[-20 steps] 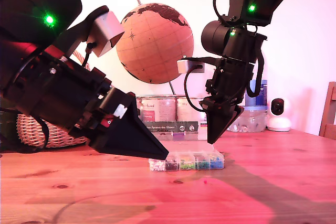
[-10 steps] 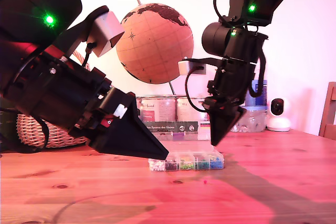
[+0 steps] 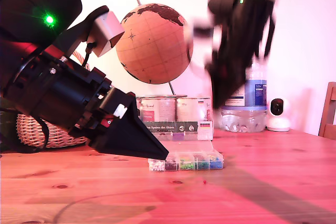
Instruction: Sort the loose pins on the table into their correct compartments
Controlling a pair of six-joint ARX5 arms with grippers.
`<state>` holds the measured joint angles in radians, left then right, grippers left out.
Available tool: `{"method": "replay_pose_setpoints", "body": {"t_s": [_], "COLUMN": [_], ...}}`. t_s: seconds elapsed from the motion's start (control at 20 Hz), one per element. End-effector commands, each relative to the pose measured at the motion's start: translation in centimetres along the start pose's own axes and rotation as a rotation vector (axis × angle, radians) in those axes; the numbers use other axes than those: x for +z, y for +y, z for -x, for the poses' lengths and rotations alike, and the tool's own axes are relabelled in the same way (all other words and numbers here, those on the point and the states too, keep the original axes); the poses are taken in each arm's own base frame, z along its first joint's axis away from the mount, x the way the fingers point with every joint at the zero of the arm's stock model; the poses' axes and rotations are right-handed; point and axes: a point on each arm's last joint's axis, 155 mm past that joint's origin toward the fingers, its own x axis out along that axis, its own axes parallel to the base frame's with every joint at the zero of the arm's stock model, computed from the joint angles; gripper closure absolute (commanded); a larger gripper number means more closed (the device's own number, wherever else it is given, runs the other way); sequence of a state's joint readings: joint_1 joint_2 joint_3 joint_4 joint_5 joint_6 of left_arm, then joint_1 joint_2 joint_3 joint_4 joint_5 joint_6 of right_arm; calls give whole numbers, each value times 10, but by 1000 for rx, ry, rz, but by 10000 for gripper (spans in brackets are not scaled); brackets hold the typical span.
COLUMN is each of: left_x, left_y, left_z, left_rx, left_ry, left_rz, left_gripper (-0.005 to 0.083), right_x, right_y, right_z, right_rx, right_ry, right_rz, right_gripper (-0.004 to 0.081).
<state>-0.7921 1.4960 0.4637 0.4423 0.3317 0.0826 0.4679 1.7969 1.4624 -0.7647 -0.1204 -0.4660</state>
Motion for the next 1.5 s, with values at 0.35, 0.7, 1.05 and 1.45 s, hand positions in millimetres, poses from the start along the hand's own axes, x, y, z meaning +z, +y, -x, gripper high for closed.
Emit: {"method": "replay_pose_setpoints", "body": {"t_s": [0.35,0.7,1.05,1.45], "left_x": [-4,-4,-4,-4], "left_y": [-1,-1,-1,-1], "left_z": [-3,-3,-3,-3], "left_rx": [-5,-5,-5,-5], "left_ry": [8,8,8,9], "left_rz": [-3,-2,-3,-2], "left_gripper": [797,797,797,797], "right_x": [11,-15,-31,-54], "right_y": [41,59,92,102], "right_z": [-7,-23,-38,-47], "right_rx": [52,82,120,133], "right_ry": [7,69,103,154], "right_rz": [-38,-64,-34,-86], "right_gripper": [783,783,783,780]}}
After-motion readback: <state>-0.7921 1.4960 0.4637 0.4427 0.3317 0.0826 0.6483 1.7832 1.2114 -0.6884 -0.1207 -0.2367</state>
